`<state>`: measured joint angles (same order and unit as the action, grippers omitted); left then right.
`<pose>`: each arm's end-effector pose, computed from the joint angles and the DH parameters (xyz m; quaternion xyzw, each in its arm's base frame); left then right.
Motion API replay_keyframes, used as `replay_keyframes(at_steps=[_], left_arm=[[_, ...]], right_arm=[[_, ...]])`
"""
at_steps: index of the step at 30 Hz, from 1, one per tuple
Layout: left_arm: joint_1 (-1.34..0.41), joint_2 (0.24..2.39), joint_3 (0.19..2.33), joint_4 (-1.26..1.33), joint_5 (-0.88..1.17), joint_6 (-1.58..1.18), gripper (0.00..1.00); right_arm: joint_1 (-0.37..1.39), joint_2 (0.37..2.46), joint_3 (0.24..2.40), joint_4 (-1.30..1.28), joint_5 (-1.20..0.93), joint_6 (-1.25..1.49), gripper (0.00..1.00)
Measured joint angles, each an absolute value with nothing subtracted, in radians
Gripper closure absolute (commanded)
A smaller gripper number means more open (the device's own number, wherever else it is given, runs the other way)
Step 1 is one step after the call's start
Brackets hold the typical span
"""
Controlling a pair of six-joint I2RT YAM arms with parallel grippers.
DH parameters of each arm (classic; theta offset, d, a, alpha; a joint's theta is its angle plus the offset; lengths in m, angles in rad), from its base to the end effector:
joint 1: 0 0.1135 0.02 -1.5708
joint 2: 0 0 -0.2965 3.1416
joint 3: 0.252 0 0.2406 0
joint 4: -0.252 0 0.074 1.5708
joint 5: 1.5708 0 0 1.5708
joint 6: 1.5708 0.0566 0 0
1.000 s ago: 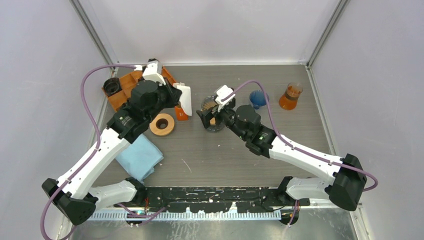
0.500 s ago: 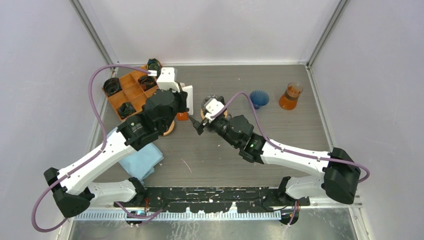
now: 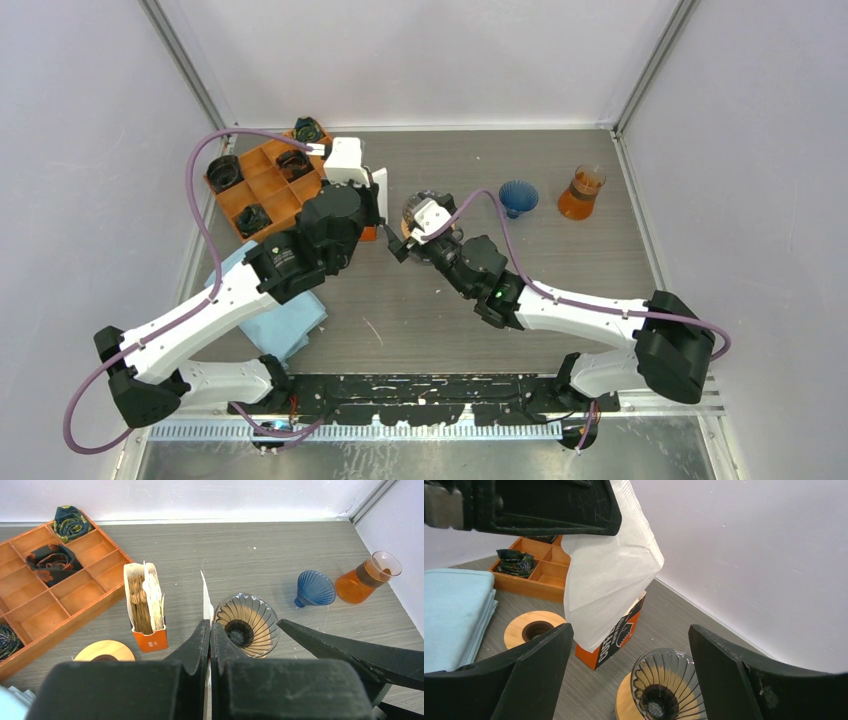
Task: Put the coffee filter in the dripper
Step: Pass from the left arm to the right
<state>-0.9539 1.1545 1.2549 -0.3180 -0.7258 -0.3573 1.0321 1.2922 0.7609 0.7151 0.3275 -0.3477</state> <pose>0.1692 -0.1736 0.4426 0.0018 0.7621 -0.1375 0.6327 0.1671 0.2440 0.3556 -0.3047 0.5662 0.1564 0.7497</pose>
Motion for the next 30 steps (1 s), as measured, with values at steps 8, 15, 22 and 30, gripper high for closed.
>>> replay_keyframes(at_steps=[8,15,22,30], left_arm=[[-0.956,1.155,1.255,-0.305,-0.734,-0.358,1.00],[-0.956,1.155,1.255,-0.303,-0.734,-0.358,1.00],[-0.956,1.161,1.256,-0.303,-0.737,-0.358,1.00],[-0.957,1.174,1.257,-0.303,-0.739,-0.358,1.00]], right_arm=[[1.033,1.319,0.760,0.741,0.332,-0.350,0.08],[1.033,1.353,0.760,0.749,0.352,-0.354,0.09],[1.033,1.356,0.761,0.781,0.383,-0.363,0.10],[1.033,1.357,0.761,0.835,0.418,-0.370,0.13]])
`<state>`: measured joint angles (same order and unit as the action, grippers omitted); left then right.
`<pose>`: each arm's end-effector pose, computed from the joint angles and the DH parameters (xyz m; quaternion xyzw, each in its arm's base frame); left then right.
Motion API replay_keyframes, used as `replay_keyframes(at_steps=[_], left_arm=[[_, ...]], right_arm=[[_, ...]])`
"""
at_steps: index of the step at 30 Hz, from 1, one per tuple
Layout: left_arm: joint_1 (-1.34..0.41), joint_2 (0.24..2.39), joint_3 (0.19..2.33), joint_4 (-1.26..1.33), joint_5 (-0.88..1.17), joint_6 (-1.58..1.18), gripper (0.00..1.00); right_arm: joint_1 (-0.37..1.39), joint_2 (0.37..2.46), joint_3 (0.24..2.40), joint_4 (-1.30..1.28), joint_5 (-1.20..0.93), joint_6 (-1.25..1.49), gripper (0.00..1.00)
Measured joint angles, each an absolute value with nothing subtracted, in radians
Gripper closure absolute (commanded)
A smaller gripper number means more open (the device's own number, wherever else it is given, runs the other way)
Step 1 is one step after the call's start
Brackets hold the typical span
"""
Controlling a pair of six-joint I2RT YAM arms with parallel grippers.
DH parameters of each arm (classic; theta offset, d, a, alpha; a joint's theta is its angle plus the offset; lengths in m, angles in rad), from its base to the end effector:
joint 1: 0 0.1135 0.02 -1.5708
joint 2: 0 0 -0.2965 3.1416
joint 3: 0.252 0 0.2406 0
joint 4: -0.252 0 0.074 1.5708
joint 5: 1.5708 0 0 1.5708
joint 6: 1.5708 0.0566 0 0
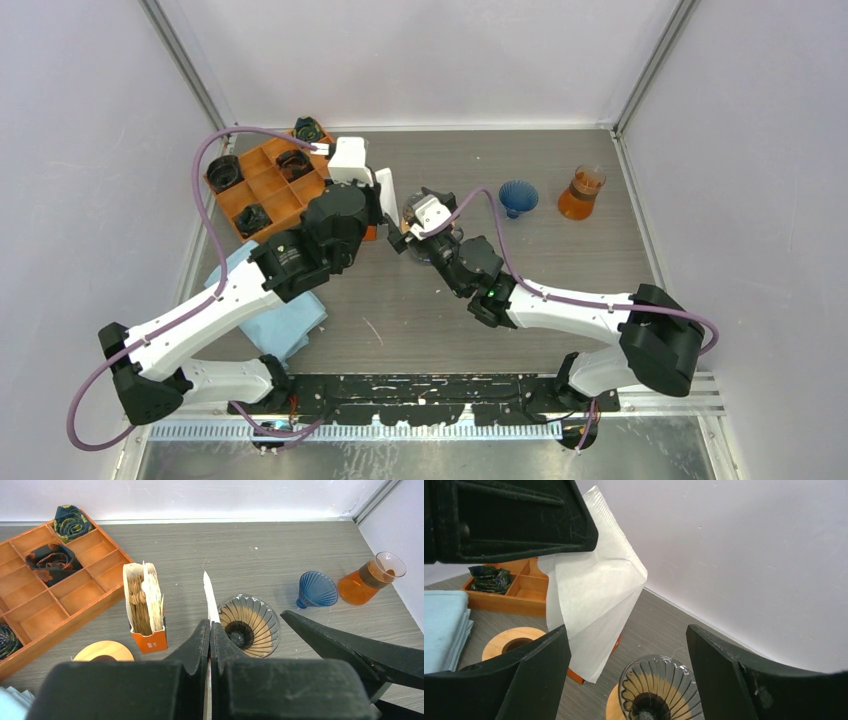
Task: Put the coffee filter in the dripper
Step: Pass from the left arm to the right
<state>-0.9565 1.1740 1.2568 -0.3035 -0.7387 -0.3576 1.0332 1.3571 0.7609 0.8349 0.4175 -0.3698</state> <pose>0.1728 -0.1788 0.4407 -0.0008 0.7622 -0.1328 0.6336 0.1763 0.2509 0.3518 -0.2656 0.5669 0.1294 0.7690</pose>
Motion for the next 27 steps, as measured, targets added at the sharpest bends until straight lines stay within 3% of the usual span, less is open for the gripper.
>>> replay_keyframes(at_steps=[24,27], left_arm=[[-0.957,1.203,1.304,-0.352,-0.732,-0.427,1.00],[-0.957,1.207,1.304,-0.355,-0.728,-0.437,1.00]], right_arm=[[1.033,1.456,0.767,0.981,0.463,-0.503,0.39],[1.033,1.456,0.770,0.996,0.463,-0.514,0.48]])
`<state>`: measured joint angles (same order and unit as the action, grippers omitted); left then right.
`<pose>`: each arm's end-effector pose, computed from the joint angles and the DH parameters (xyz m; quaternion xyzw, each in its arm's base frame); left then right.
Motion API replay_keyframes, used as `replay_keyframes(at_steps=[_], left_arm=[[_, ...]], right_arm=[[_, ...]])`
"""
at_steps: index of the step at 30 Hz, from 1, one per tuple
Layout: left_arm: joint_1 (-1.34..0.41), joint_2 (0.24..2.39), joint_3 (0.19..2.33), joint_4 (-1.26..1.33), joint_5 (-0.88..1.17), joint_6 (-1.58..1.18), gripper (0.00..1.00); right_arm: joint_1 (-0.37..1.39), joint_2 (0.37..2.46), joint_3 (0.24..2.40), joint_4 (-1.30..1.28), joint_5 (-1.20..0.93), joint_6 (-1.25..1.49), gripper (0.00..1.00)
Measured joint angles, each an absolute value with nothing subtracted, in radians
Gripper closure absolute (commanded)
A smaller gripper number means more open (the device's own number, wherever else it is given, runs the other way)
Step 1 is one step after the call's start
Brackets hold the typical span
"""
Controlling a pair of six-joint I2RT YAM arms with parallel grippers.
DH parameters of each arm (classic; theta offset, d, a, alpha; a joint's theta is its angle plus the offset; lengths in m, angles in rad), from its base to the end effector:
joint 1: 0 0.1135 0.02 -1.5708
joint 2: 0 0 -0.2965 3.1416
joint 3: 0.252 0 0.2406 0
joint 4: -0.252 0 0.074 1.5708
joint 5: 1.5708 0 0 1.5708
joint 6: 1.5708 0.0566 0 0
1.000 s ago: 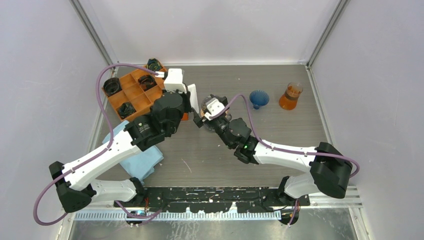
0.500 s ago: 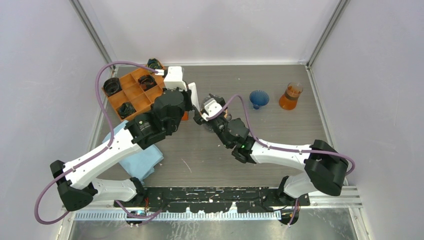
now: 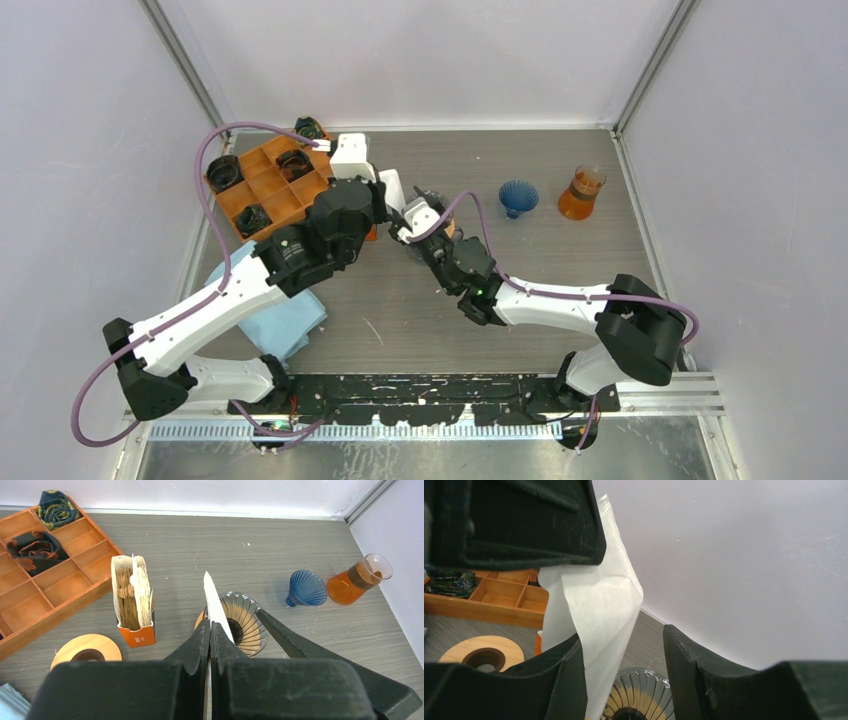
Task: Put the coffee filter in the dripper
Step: Pass from the left arm to the right, then open the coffee filter.
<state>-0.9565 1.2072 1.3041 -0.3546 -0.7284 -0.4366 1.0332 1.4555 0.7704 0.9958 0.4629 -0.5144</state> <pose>0.1766 -0.1851 0.4432 -0.0199 0.7712 -0.1495 0.6185 0.1871 0.2645 0.3452 -0.2682 0.5397 0.0711 0.7948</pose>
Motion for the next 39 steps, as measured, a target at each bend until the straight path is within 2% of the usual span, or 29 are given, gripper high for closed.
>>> replay_keyframes(at_steps=[7,9,11,14,21,29,35,39], left_arm=[[-0.957,1.216,1.304,-0.357,-0.704,-0.442,0.99],[-0.957,1.216,1.304,-0.356,-0.696,-0.442,0.95],[-0.957,1.216,1.304,-0.357,-0.688,-0.443,0.90],[-0.957,1.215,1.304,-0.356,-0.676,-0.446,0.83],[-0.957,1.194,1.304,-0.359,-0.640,-0.447,0.54],[-0.957,1.078,1.283,-0.355,-0.615,-0.443,0.28],[-0.957,0.993,1.230,-0.339,-0.588,-0.449,0.17],[-0.957,0.970,1.187,-0.326,-0.564,-0.471,0.15]], right_arm=[[1.033,1.456,0.778,1.003,0.463,-0.525,0.77],[1.033,1.454,0.778,1.003,0.463,-0.525,0.90],[1.033,1.450,0.778,1.001,0.463,-0.527,0.99],[1.033,1.433,0.778,0.984,0.463,-0.525,0.99],[1.033,1.368,0.778,0.907,0.469,-0.524,0.99],[1.033,1.306,0.799,0.715,0.522,-0.471,0.99],[1.033,1.289,0.920,0.478,0.602,-0.364,0.99],[1.033,1.289,1.007,0.324,0.662,-0.288,0.99]])
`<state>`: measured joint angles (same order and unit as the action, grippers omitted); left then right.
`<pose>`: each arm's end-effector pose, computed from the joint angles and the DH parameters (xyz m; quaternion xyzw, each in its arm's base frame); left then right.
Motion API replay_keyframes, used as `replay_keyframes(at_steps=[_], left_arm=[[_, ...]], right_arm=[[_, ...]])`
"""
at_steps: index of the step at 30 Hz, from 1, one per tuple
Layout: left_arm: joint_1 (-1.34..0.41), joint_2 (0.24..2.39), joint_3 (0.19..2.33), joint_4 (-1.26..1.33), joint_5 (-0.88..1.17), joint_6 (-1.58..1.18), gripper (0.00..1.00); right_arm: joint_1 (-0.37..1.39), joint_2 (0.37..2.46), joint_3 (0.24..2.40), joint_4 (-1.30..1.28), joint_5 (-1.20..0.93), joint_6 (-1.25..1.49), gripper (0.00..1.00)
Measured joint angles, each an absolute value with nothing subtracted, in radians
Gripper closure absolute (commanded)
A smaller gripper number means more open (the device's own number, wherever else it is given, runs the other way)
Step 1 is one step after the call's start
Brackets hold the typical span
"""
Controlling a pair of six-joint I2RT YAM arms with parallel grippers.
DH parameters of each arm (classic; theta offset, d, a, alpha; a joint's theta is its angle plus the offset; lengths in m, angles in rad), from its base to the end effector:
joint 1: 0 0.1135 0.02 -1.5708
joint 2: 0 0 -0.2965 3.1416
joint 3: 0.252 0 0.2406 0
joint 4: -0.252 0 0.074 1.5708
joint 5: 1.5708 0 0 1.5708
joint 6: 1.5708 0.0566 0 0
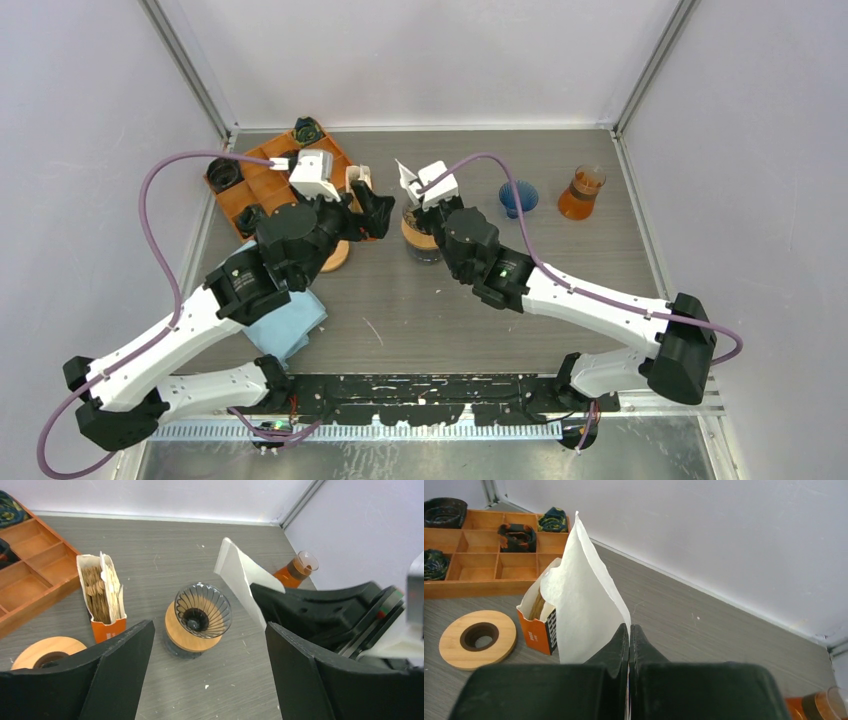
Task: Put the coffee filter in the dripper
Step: Open the coffee filter.
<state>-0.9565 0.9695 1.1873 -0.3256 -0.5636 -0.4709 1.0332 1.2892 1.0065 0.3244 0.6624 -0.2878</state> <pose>0.1330 -0.1362 0.4538 -0.0084 0.7385 -0.2636 0.6205 0.1818 0.2370 0.3959 -0.2163 0.6609 0.0389 0.7176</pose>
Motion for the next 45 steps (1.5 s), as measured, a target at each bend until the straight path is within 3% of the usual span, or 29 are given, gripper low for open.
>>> replay_keyframes(at_steps=[11,33,45], left_arm=[[-0.933,0.990,1.113,-0.279,-0.480,-0.566,0.09],[-0.884,1.132,1.108,-0.226,-0.394,-0.673,0.08],[-0.852,1.155,1.108,-0.275,-0.428,-0.654,0.19]], right_arm=[[1.033,1.296,1.109,0.037,0.774,-0.127,0.99],[1.036,1.331,1.169,-0.103,0.752,0.039,0.99],[1.037,1.331,1.175,-0.109,0.727,0.138,0.99]])
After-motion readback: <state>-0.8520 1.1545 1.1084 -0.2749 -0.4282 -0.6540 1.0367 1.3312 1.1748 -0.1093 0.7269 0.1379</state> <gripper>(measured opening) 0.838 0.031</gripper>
